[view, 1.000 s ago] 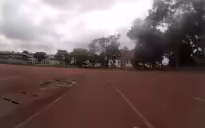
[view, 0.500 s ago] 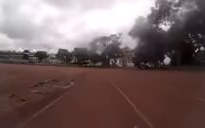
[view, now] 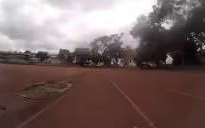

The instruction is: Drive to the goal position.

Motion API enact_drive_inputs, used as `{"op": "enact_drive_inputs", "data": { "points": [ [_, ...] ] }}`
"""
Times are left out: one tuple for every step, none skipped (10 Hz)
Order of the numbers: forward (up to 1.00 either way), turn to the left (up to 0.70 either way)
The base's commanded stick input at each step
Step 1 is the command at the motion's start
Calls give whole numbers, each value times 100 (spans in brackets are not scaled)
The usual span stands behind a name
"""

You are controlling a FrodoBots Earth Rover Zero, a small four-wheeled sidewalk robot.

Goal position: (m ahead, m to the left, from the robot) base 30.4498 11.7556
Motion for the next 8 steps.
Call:
{"op": "enact_drive_inputs", "data": {
  "points": [
    [100,0],
    [100,0],
    [100,0],
    [100,0],
    [100,0],
    [100,0],
    [100,0],
    [100,0]
  ]
}}
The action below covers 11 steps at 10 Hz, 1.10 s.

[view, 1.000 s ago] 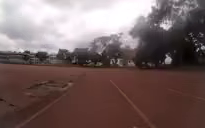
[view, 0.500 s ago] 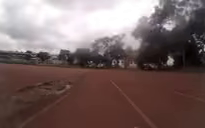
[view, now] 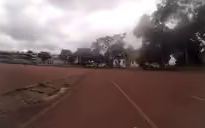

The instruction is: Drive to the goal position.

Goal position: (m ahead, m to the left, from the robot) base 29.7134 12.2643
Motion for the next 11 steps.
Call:
{"op": "enact_drive_inputs", "data": {
  "points": [
    [100,0],
    [100,0],
    [100,0],
    [100,0],
    [100,0],
    [100,0],
    [100,0],
    [100,0],
    [100,0],
    [100,0],
    [100,0]
  ]
}}
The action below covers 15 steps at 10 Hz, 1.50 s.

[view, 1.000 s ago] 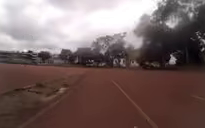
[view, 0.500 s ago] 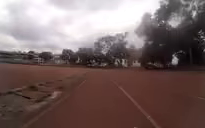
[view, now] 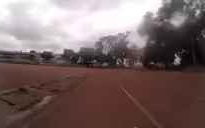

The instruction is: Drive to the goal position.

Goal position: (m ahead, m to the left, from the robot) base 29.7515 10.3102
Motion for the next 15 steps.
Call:
{"op": "enact_drive_inputs", "data": {
  "points": [
    [100,0],
    [100,0],
    [100,0],
    [100,0],
    [100,0],
    [100,0],
    [100,0],
    [100,0],
    [100,0],
    [100,0],
    [100,0],
    [100,0],
    [100,0],
    [100,0],
    [100,0]
  ]
}}
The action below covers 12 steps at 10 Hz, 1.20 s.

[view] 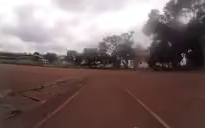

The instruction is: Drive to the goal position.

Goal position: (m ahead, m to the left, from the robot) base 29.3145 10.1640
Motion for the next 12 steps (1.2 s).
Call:
{"op": "enact_drive_inputs", "data": {
  "points": [
    [100,0],
    [100,0],
    [100,0],
    [100,0],
    [100,0],
    [100,0],
    [100,0],
    [100,0],
    [100,0],
    [100,0],
    [100,0],
    [100,0]
  ]
}}
